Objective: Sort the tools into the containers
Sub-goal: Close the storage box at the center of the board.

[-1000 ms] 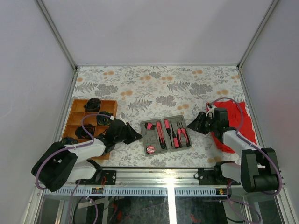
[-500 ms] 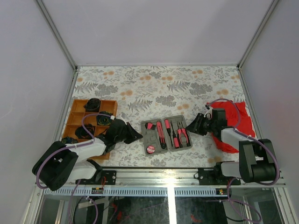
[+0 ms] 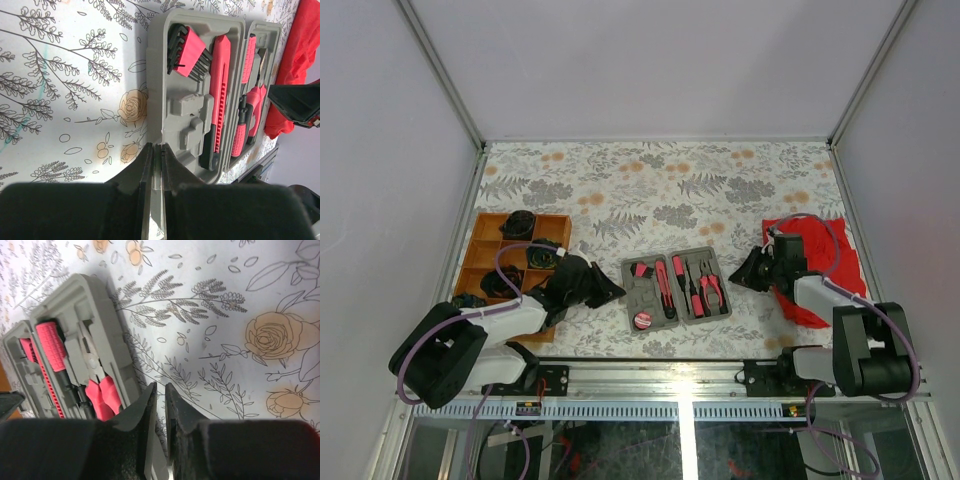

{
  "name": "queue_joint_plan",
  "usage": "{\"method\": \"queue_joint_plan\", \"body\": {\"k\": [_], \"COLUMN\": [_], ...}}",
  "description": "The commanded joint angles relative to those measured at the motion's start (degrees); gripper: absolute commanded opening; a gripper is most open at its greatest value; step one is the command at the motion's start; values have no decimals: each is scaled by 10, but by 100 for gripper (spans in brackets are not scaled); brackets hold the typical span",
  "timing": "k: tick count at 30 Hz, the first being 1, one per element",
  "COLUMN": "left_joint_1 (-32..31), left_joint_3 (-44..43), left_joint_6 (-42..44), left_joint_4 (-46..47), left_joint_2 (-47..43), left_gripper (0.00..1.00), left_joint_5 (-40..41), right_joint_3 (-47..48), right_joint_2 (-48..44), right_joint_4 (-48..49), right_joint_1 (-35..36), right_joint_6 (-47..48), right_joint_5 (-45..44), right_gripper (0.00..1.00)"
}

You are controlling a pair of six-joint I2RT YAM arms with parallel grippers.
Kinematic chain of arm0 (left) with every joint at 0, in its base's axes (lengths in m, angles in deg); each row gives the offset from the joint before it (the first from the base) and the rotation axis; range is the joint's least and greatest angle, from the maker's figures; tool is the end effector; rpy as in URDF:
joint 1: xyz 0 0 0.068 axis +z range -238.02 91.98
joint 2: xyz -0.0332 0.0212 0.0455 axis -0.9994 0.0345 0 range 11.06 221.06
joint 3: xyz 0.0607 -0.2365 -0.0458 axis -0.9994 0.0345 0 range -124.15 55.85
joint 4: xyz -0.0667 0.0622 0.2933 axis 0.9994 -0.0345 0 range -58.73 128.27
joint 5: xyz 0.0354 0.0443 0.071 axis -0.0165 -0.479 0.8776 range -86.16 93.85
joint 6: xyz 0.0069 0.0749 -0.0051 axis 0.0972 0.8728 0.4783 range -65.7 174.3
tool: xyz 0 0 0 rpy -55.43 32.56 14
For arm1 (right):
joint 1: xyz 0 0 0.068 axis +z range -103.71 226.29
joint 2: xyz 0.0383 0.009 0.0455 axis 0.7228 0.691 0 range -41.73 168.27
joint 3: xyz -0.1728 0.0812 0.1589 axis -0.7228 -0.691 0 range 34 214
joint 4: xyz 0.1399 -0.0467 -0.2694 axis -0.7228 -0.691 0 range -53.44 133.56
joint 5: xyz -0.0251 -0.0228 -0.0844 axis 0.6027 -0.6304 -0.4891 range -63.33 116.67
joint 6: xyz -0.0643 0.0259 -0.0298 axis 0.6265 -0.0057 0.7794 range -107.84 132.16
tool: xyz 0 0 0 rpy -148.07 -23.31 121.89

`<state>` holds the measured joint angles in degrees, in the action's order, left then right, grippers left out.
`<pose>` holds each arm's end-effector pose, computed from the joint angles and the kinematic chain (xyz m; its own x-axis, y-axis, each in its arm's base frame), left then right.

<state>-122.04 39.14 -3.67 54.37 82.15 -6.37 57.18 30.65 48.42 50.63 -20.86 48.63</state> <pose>0.2170 -0.1601 0.0513 -0.8369 -0.4418 -0.3232 -0.0822 0.6852 -0.7237 0.2774 0.0450 0.0652 -0.7679 0.4485 -0.4574 0.0972 0.7873 0.6089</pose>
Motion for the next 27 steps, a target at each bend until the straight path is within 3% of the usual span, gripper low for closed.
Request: {"method": "queue_joint_plan", "body": {"k": [1, 8, 14, 27], "left_joint_1": [-2, -3, -3, -3], "left_joint_3": [0, 4, 18, 17], "left_joint_6": [18, 45, 36, 34], "left_joint_4": [-21, 9, 26, 33], "left_joint_2": [11, 13, 19, 33], "left_gripper": [0, 0, 0, 0], "left_joint_5": [-7, -26, -28, -29], "right_joint_3": [15, 27, 32, 69], "right_joint_2": [35, 83, 59, 9], "right_joint_4": [12, 44, 30, -35], "right_joint_1": [-3, -3, -3, 5], "right_joint_6": [10, 41, 52, 41], "right_joint_5": [38, 166, 192, 248], "right_gripper": [16, 7, 1, 0]}}
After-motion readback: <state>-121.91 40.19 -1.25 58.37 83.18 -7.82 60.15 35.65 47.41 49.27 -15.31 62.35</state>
